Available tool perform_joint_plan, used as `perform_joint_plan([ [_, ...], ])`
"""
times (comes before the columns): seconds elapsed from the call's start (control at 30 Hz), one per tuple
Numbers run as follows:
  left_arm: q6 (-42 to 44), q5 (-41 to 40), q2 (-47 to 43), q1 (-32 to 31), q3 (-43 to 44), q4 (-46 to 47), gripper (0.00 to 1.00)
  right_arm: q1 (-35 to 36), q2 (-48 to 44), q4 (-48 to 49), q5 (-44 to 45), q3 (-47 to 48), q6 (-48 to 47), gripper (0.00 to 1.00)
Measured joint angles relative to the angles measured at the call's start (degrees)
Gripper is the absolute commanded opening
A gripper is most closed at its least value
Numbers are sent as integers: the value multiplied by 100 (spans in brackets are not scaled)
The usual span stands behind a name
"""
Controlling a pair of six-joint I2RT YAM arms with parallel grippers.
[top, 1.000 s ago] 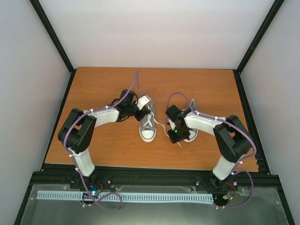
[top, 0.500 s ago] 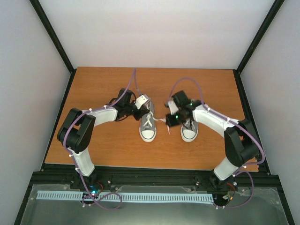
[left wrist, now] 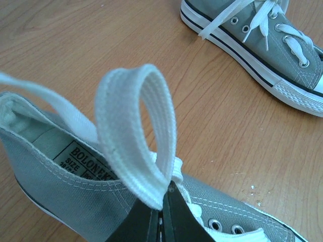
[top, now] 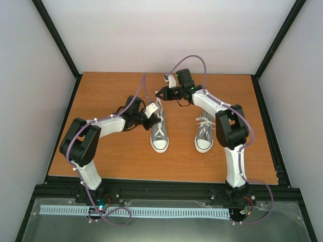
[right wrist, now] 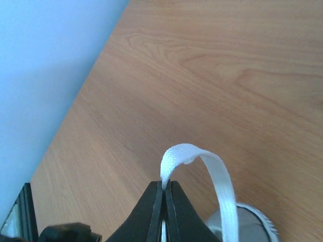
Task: Tie the shoes
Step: Wrap the shoelace around the shoelace.
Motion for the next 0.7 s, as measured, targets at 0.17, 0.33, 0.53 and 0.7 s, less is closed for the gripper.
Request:
perform_joint_plan([
  [0.17,4,17,-9,0,-2,-2,1,280,595,-42,-188,472,271,17],
  [0.33,22,33,-9,11,-15,-15,1,450,658,-192,-247,664,286,44],
  [0.53,17,83,-9,46,-15,-9,1,437,538,-662,219,695,96,52],
  [0.7,13,153,-9,83,-15,-11,1,363,-85,-726,739,225,63,52],
])
